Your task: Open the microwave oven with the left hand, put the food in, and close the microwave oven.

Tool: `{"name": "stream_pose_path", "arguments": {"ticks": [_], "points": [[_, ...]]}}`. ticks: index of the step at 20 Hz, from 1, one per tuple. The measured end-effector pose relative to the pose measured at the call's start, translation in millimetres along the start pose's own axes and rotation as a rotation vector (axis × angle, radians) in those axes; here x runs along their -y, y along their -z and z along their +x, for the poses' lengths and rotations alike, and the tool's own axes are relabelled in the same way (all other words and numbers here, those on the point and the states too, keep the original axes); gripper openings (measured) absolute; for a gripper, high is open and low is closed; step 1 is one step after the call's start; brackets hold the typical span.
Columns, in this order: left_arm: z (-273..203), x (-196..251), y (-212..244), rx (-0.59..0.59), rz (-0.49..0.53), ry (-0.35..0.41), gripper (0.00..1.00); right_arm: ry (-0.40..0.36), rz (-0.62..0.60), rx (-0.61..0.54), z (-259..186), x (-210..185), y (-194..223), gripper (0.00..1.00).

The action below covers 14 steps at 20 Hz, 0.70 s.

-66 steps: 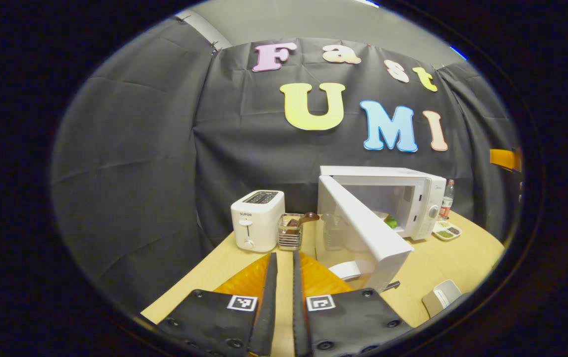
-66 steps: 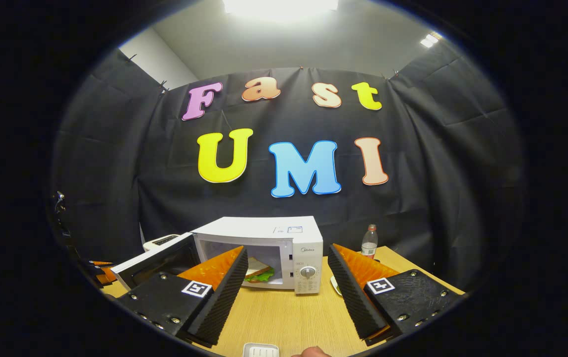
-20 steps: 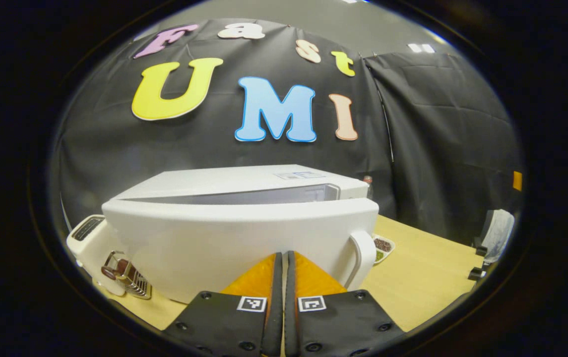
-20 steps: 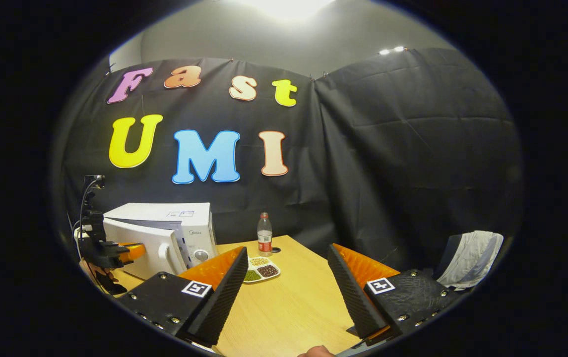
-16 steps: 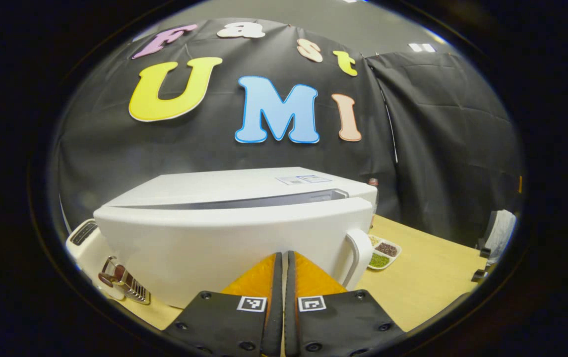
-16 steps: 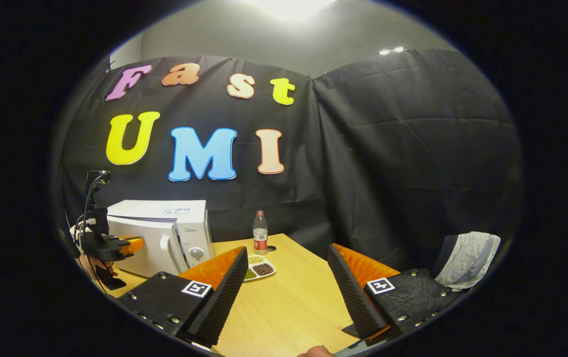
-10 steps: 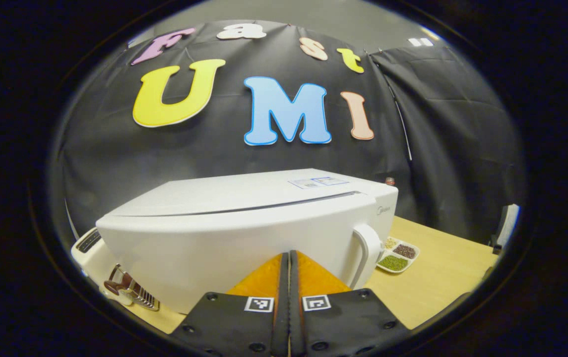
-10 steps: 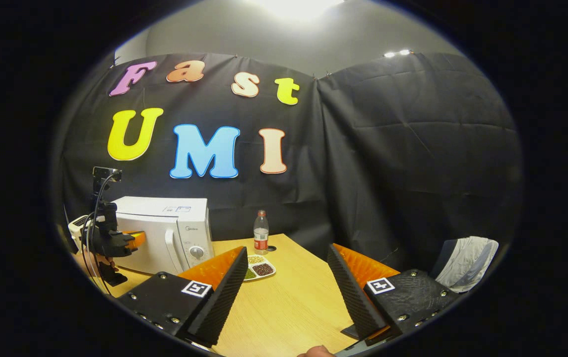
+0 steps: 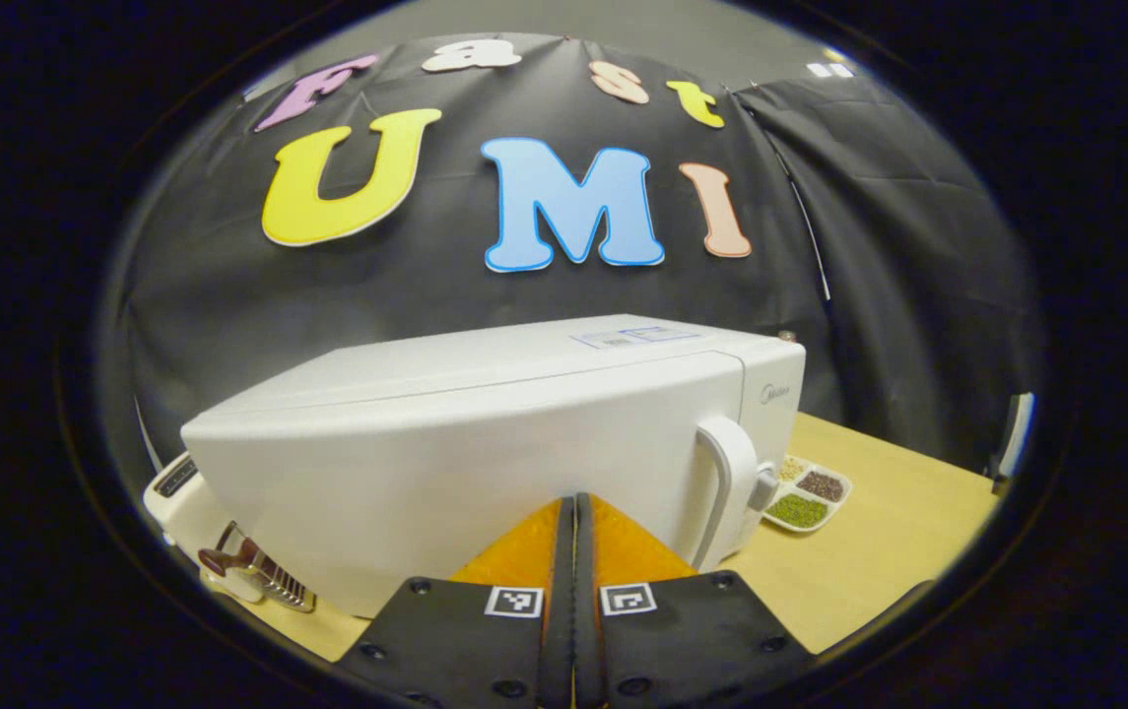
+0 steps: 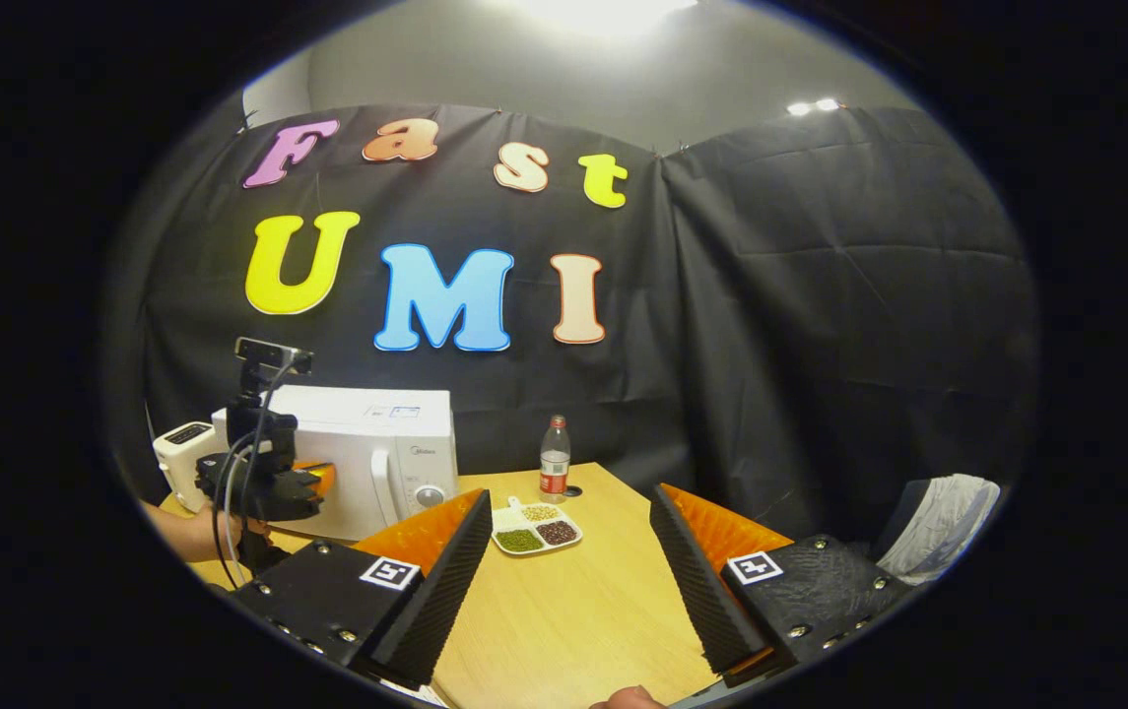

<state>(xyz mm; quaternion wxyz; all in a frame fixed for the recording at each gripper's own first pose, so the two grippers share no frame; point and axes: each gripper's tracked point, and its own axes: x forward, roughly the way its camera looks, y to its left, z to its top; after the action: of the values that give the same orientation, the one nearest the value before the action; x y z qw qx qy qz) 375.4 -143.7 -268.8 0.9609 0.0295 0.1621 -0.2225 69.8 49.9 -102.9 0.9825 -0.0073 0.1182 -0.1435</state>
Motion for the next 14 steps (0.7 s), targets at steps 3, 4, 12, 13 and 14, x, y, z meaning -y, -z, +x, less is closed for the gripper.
{"name": "stream_pose_path", "arguments": {"ticks": [3,4,12,13,14], "points": [[-28,5,-23,0.042,-0.022,0.001,0.07,-0.058,0.003,0.019,0,-7,-5,0.97],[-42,6,-33,0.063,-0.028,-0.005,0.07,-0.083,0.015,0.024,-1,-9,-7,0.98],[-169,18,-92,0.204,-0.056,-0.117,0.07,-0.28,0.044,0.084,-11,-7,-26,0.97],[-184,21,-94,0.211,-0.06,-0.135,0.07,-0.303,0.043,0.092,-14,-5,-29,0.97],[-199,22,-97,0.215,-0.067,-0.157,0.07,-0.321,0.042,0.102,-17,-2,-31,0.98]]}}
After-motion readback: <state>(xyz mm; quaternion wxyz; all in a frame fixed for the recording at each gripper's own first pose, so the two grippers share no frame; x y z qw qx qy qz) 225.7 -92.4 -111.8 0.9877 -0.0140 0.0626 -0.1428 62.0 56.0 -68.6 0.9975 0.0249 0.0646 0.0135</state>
